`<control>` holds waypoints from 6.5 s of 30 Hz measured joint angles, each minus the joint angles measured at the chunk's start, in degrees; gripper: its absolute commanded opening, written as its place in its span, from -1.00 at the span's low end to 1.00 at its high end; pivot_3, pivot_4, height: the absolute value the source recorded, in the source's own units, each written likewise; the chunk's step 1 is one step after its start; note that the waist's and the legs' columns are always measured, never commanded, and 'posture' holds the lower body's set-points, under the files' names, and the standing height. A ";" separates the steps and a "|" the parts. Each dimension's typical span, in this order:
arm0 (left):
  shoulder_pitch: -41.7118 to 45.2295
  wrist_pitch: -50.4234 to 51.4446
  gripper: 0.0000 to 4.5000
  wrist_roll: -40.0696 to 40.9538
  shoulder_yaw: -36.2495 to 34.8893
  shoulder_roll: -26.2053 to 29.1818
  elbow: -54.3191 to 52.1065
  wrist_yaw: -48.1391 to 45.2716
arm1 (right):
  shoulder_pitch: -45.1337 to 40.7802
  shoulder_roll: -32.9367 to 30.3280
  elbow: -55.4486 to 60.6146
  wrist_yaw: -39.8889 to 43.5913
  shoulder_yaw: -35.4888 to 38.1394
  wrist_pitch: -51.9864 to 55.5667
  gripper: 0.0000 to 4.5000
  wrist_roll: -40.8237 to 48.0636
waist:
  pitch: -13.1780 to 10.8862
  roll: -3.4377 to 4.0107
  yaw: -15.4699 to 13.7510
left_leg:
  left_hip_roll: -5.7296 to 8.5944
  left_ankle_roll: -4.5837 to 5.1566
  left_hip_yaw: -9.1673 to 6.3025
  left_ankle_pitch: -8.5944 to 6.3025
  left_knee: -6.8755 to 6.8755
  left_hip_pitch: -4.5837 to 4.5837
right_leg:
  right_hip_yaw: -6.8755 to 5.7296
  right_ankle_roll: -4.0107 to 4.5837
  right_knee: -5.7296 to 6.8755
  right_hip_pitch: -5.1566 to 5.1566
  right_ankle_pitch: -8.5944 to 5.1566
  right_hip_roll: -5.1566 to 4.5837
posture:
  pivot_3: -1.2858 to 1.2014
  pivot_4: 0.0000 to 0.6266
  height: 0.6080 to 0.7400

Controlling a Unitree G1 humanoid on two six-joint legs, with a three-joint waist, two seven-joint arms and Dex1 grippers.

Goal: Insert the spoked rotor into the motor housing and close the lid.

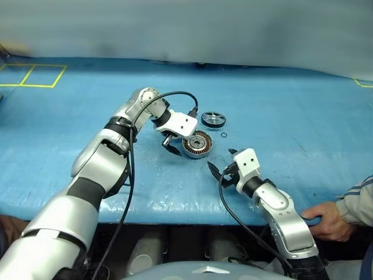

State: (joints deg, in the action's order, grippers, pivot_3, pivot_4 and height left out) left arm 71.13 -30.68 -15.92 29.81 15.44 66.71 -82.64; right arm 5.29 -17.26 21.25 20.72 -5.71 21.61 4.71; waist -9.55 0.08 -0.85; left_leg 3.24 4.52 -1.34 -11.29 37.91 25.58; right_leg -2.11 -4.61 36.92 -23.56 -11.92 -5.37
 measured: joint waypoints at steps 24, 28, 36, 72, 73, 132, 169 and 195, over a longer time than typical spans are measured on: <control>1.19 -1.62 1.00 -7.80 1.16 -4.19 5.05 2.67 | 1.46 1.55 -0.26 -2.18 -0.25 -1.15 0.99 -1.23 | -0.01 -0.01 0.05 | 0.03 0.04 0.01 -0.01 0.06 0.00 | 0.01 -0.03 0.03 0.03 0.03 0.00 | 0.03 -0.52 1.00; 1.18 -2.05 1.00 -8.68 1.17 -5.01 5.32 3.75 | 1.96 1.56 -0.20 -2.27 -0.22 -1.15 0.99 -1.27 | -0.01 -0.01 0.05 | 0.03 0.04 0.01 -0.01 0.08 0.00 | 0.01 -0.03 0.04 0.03 0.03 0.00 | 0.03 -0.52 1.00; 1.18 -1.94 1.00 -10.16 1.44 -5.53 5.83 6.36 | 2.78 1.56 -0.09 -2.37 -0.07 -1.15 0.99 -1.33 | -0.01 -0.01 0.06 | 0.03 0.04 0.01 -0.01 0.11 0.00 | 0.02 -0.03 0.05 0.04 0.05 0.00 | 0.03 -0.52 1.00; 0.22 -20.14 -0.12 -17.62 7.53 1.41 3.19 14.52 | 5.86 0.20 3.71 -2.05 0.96 -0.98 1.00 -0.95 | 0.13 0.00 0.75 | 0.03 0.12 0.04 0.12 0.15 -0.14 | 0.06 0.00 0.02 -0.03 0.33 -0.06 | 0.03 -0.52 1.00; -0.08 -20.89 -0.12 -17.44 7.54 1.81 2.50 14.05 | 5.49 0.12 3.70 -1.88 0.95 -0.96 1.00 -0.94 | 0.13 0.00 0.71 | 0.04 0.12 0.04 0.11 0.14 -0.12 | 0.06 0.10 0.01 -0.05 0.39 -0.06 | 0.03 -0.52 1.00; -40.75 34.79 0.71 18.86 -15.03 13.75 -55.15 16.08 | -13.19 6.29 -16.00 -5.75 1.94 4.74 1.00 0.16 | 0.15 0.06 1.53 | 0.03 -0.08 0.09 0.22 -0.20 -0.53 | 0.46 0.34 0.03 0.10 0.42 0.08 | 0.03 -0.52 1.00; -66.40 35.28 0.71 25.75 -25.63 7.36 -66.94 41.29 | -25.47 7.90 -38.32 -4.52 5.02 -4.80 1.00 0.07 | 0.18 0.10 1.51 | 0.01 -0.35 0.26 0.35 -0.85 -0.93 | 0.62 1.02 -0.03 0.04 0.29 0.04 | 0.03 -0.52 1.00; -66.84 36.52 0.71 28.40 -26.39 8.94 -69.44 38.03 | -8.79 5.52 -15.16 -8.03 6.73 4.39 1.00 0.07 | 0.17 0.10 1.45 | -0.02 -0.61 0.21 0.20 -0.97 -0.86 | 0.58 0.86 -0.09 -0.04 0.07 -0.20 | 0.03 -0.52 1.00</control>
State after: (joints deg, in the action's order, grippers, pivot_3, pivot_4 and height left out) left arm 4.29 5.84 12.48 3.42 24.38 -2.73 -44.62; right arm -3.50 -11.74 6.09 12.69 1.02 26.00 4.78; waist -9.38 0.17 0.60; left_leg 3.22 3.91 -1.13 -11.09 36.94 24.72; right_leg -1.53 -3.75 36.83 -23.61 -11.85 -5.57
